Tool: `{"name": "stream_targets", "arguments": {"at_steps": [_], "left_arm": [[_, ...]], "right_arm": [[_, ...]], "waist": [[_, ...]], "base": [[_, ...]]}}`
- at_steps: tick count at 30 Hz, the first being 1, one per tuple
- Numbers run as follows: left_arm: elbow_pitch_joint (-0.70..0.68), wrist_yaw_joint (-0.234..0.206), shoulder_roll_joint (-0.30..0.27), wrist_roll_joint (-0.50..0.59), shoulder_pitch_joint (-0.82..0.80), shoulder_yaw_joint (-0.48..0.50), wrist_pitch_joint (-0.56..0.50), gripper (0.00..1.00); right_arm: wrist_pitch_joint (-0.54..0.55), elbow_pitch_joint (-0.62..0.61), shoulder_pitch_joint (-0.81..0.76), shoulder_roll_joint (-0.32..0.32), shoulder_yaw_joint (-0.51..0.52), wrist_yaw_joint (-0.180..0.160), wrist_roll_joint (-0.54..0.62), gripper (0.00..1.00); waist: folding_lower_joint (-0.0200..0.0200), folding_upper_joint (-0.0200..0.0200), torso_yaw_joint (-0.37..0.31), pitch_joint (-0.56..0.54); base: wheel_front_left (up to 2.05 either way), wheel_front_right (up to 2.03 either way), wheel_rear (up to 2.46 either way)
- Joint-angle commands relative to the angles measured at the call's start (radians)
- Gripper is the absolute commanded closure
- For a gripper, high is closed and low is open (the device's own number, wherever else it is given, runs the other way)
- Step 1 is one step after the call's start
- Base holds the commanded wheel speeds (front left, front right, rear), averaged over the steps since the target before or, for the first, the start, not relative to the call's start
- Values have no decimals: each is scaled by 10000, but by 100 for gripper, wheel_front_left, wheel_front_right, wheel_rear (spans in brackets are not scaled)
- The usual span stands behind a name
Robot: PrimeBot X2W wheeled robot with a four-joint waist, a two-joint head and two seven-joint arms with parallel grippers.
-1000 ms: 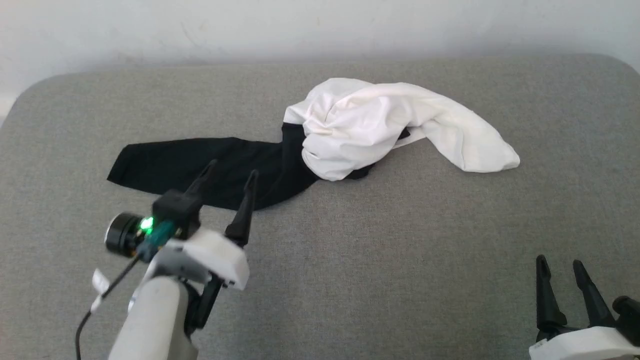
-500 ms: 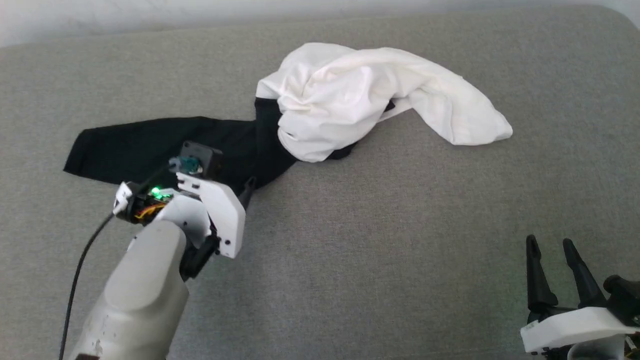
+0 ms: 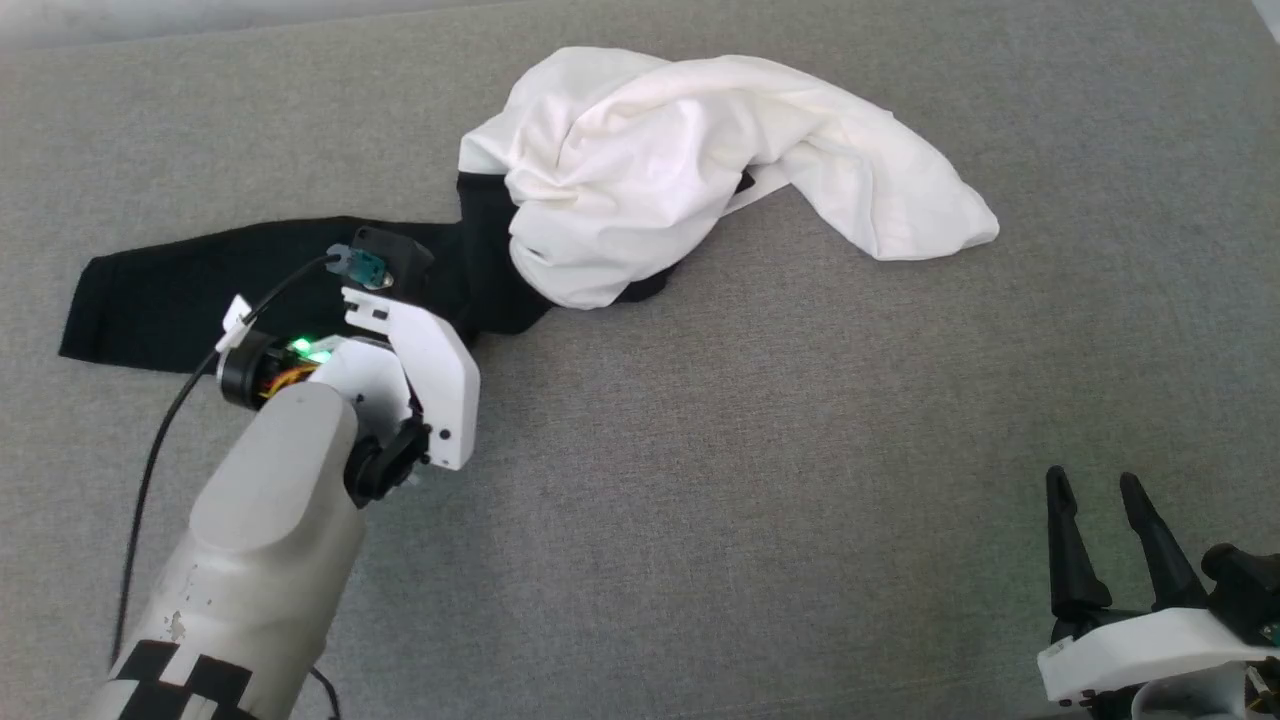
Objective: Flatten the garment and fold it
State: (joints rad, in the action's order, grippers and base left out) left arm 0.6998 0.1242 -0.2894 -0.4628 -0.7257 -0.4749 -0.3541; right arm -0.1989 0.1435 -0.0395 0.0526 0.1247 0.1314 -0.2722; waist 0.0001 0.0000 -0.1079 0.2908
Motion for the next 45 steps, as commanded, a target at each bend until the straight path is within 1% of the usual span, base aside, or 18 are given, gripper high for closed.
{"name": "stream_targets", "arguments": {"at_steps": [1,3,5,8,10,13,14,18,21,23,26,28,29,30,31,35,39,45], "left_arm": [[247,64,94,-302,269,-186,-10,100],[157,64,140,-749,321,-273,15,100],[-104,64,148,-1435,408,-247,-56,100],[-1034,65,-167,-2714,688,-249,-310,100],[-1799,65,-753,-3210,936,-179,-403,100],[-2764,58,-1905,-3403,1527,114,-464,100],[-3069,-12,-2238,-3480,1815,261,-520,100],[-4370,-595,-3459,-3767,3287,797,-878,100],[-5260,-1089,-4091,-4200,4540,1379,-869,100],[-5671,-1442,-4456,-4289,5329,1710,-728,100],[-6041,-1904,-4829,-4033,6208,2046,-186,100],[-6176,-2082,-4787,-3898,6523,2150,238,100],[-6204,-2184,-4678,-3910,6613,2231,445,69],[-6243,-2261,-4602,-3854,6661,2285,672,50],[-6269,-2319,-4509,-3821,6687,2327,873,0],[-6485,-2385,-4123,-3916,6557,2527,1470,0],[-6842,-2320,-3946,-4130,6393,2677,1655,0],[-7918,-2198,-4165,-3983,5778,2775,1701,0]], "right_arm": [[32,-30,137,-24,42,-7,66,0],[71,-10,91,-24,76,-7,101,0],[99,5,57,-24,61,-7,72,0],[133,48,-44,-24,55,-7,7,0],[150,97,-128,-24,70,-7,-36,0],[142,226,-246,-24,30,-7,-149,0],[129,289,-290,-24,5,-7,-197,0],[26,553,-456,-24,-60,-7,-365,0],[-53,713,-525,-24,-101,-7,-437,0],[-87,802,-538,-24,-100,-7,-470,0],[-118,883,-547,-24,-22,-7,-475,0],[-115,947,-543,-24,28,-7,-450,0],[-101,977,-535,-24,32,-7,-440,0],[-83,1005,-521,-24,17,-7,-436,0],[-66,1024,-499,-24,-9,-7,-432,0],[-19,1046,-428,-24,-73,-7,-430,0],[6,1072,-419,-24,-108,-7,-425,0],[-53,1124,-448,-24,-93,-7,-487,0]], "waist": [[-1,0,109,-99],[-1,0,242,-234],[-1,0,371,-410],[-1,0,593,-751],[-1,0,751,-972],[-1,0,912,-1313],[-1,0,946,-1431],[-1,0,1023,-1761],[-1,0,1023,-1864],[-1,0,999,-1904],[-1,0,999,-1940],[-1,0,1024,-1970],[-1,0,1034,-1985],[-1,0,1038,-1998],[-1,0,1039,-2012],[-1,0,1046,-2076],[-1,0,1032,-2143],[-1,0,1096,-2084]], "base": [[0,0,0],[0,0,0],[0,0,0],[0,0,0],[0,0,0],[0,0,0],[0,0,0],[0,0,0],[0,0,0],[0,0,0],[0,0,0],[0,0,0],[0,0,0],[0,0,0],[0,0,0],[0,0,0],[0,0,0],[0,0,0]]}}
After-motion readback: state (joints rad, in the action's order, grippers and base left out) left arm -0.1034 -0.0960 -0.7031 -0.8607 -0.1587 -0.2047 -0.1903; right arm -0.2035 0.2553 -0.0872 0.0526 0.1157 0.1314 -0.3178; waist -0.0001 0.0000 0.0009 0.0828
